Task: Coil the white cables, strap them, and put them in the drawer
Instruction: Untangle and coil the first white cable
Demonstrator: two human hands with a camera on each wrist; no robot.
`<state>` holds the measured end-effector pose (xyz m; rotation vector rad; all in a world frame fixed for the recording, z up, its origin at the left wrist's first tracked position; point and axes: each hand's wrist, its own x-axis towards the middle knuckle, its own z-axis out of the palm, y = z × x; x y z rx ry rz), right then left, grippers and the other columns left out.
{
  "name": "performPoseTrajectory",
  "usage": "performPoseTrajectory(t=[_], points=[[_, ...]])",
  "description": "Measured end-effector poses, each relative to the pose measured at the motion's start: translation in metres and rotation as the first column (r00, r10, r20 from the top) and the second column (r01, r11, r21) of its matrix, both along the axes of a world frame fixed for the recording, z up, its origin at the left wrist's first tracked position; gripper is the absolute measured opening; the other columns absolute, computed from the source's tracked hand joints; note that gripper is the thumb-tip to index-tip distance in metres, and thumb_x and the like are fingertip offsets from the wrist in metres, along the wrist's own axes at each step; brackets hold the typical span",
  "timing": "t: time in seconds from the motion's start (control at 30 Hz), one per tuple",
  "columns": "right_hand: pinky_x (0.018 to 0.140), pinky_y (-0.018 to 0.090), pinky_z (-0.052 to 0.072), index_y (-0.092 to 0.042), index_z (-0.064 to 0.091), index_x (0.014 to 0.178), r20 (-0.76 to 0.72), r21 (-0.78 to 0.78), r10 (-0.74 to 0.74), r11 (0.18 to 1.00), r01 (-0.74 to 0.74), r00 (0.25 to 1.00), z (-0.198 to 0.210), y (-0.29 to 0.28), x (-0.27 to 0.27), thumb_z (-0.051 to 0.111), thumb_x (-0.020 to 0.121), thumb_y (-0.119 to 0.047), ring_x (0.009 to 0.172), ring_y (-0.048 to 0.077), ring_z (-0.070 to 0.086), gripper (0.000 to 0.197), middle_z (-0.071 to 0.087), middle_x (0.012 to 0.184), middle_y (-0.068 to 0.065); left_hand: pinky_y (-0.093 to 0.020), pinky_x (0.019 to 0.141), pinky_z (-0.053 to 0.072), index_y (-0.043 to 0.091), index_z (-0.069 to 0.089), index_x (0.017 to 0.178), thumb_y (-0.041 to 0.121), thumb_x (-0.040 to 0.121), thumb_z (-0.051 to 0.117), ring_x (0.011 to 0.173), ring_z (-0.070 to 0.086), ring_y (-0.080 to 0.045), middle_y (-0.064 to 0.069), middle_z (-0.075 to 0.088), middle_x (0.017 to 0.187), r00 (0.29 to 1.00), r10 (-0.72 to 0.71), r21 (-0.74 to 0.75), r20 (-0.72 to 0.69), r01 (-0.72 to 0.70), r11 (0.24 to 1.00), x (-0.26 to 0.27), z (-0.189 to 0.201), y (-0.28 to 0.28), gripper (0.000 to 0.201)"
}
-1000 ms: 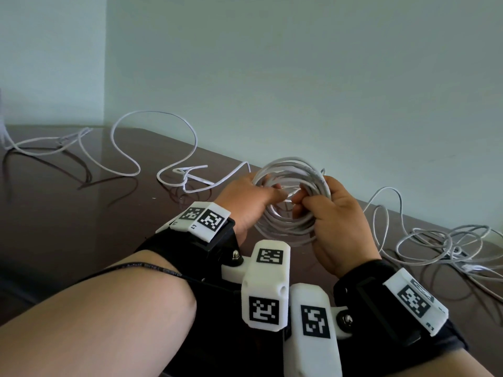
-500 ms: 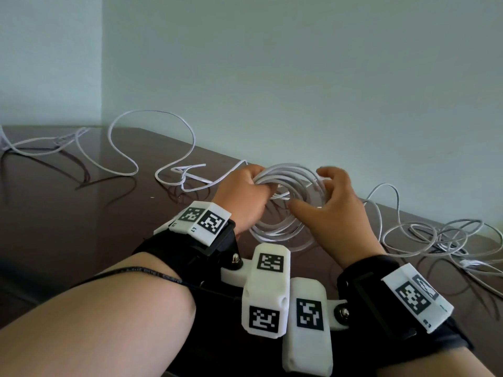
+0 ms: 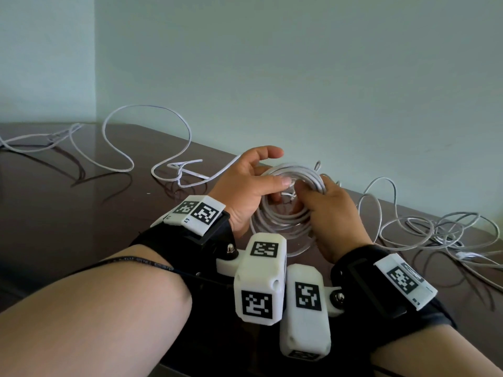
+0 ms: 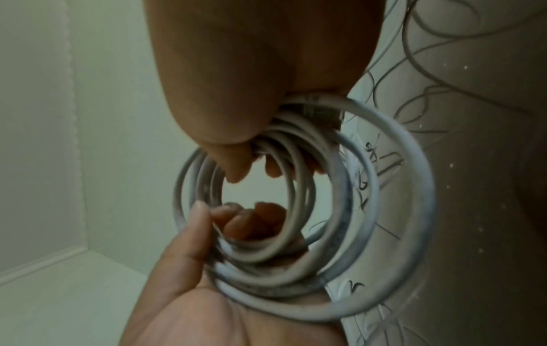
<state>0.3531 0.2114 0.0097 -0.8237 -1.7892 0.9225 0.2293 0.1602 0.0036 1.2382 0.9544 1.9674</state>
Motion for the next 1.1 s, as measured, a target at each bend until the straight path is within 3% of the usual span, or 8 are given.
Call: performPoseTrajectory(t=[0.23, 0.37, 0.47, 0.53, 0.7, 0.8, 0.9, 1.1], points=[[0.06, 0.034, 0.043, -0.011, 0.051, 0.07, -0.413, -0.255, -0.005, 0.961, -0.111, 0.911, -0.001, -0.001, -0.006, 0.051, 0.095, -0.017, 0.048, 0.016, 0.049, 0.026, 0.049, 0.049, -0.001, -0.028, 0.061, 0.052, 0.007, 0.067, 0.08, -0.004, 0.083, 0.061, 0.061, 0.059, -0.023, -0.009, 0.062, 0.064, 0.989, -0.094, -0.191, 0.114, 0.115, 0.975, 0.001, 0.0, 0.003, 0.013], [0.07, 0.041, 0.048, -0.006, 0.05, 0.074, -0.543, -0.332, 0.022, 0.913, -0.238, 0.84, -0.003, -0.001, -0.011, 0.05, 0.096, -0.016, 0.051, 0.02, 0.053, 0.025, 0.049, 0.053, 0.005, -0.022, 0.057, 0.051, 0.007, 0.066, 0.076, -0.002, 0.085, 0.058, 0.054, 0.061, -0.015, -0.005, 0.063, 0.06, 0.983, -0.123, -0.214, 0.14, 0.151, 0.965, 0.003, 0.0, 0.002, 0.015], [0.085, 0.049, 0.049, 0.002, 0.056, 0.084, -0.482, -0.347, 0.076, 0.898, -0.27, 0.873, -0.005, -0.002, -0.013, 0.05, 0.096, -0.02, 0.071, 0.031, 0.06, 0.025, 0.056, 0.07, 0.018, -0.026, 0.058, 0.049, 0.009, 0.061, 0.057, 0.004, 0.087, 0.055, 0.051, 0.058, -0.018, -0.004, 0.059, 0.05, 0.986, -0.059, -0.206, 0.155, 0.091, 0.974, 0.003, -0.001, 0.001, 0.031], [0.084, 0.049, 0.05, 0.004, 0.059, 0.086, -0.382, -0.316, 0.09, 0.923, -0.221, 0.92, -0.007, -0.001, -0.014, 0.054, 0.094, -0.024, 0.076, 0.032, 0.061, 0.03, 0.061, 0.075, 0.021, -0.028, 0.058, 0.042, 0.013, 0.051, 0.042, 0.007, 0.088, 0.053, 0.049, 0.05, -0.018, -0.001, 0.05, 0.042, 0.988, -0.021, -0.204, 0.155, 0.053, 0.978, 0.003, 0.0, 0.0, 0.047], [0.075, 0.05, 0.054, 0.004, 0.064, 0.096, -0.14, -0.147, 0.075, 0.984, -0.096, 0.987, -0.006, -0.005, -0.01, 0.071, 0.077, -0.018, 0.078, 0.035, 0.067, 0.03, 0.069, 0.09, 0.026, -0.027, 0.051, 0.034, 0.008, 0.055, 0.068, 0.004, 0.071, 0.061, 0.034, 0.036, -0.011, 0.003, 0.041, 0.038, 0.976, 0.127, -0.166, 0.174, -0.098, 0.981, 0.002, 0.005, -0.002, 0.008], [0.064, 0.035, 0.056, -0.004, 0.064, 0.094, -0.051, 0.009, 0.017, 1.0, -0.017, 0.999, -0.003, -0.009, -0.005, 0.07, 0.078, -0.015, 0.074, 0.027, 0.067, 0.021, 0.07, 0.089, 0.018, -0.034, 0.057, 0.035, 0.004, 0.062, 0.074, 0.01, 0.063, 0.061, 0.047, 0.042, -0.019, -0.003, 0.047, 0.05, 0.967, 0.254, -0.179, 0.013, -0.248, 0.952, -0.001, 0.004, -0.004, 0.013], [0.066, 0.033, 0.053, -0.007, 0.06, 0.09, -0.01, 0.084, -0.018, 0.996, 0.019, 1.0, -0.002, -0.009, -0.003, 0.072, 0.076, -0.017, 0.069, 0.017, 0.062, 0.021, 0.068, 0.086, 0.015, -0.035, 0.06, 0.036, 0.005, 0.064, 0.075, 0.009, 0.067, 0.06, 0.056, 0.045, -0.02, 0.0, 0.05, 0.052, 0.947, 0.31, -0.166, -0.082, -0.319, 0.933, -0.003, 0.004, -0.005, 0.01], [0.056, 0.033, 0.048, 0.002, 0.062, 0.089, 0.056, -0.045, 0.022, 0.999, -0.019, 0.998, -0.005, -0.002, -0.005, 0.065, 0.08, -0.024, 0.06, 0.017, 0.058, 0.027, 0.062, 0.069, 0.013, -0.032, 0.059, 0.041, 0.01, 0.061, 0.066, 0.005, 0.066, 0.064, 0.042, 0.045, -0.013, 0.003, 0.05, 0.046, 0.975, 0.218, -0.143, -0.046, -0.223, 0.964, -0.003, 0.002, -0.003, 0.007]])
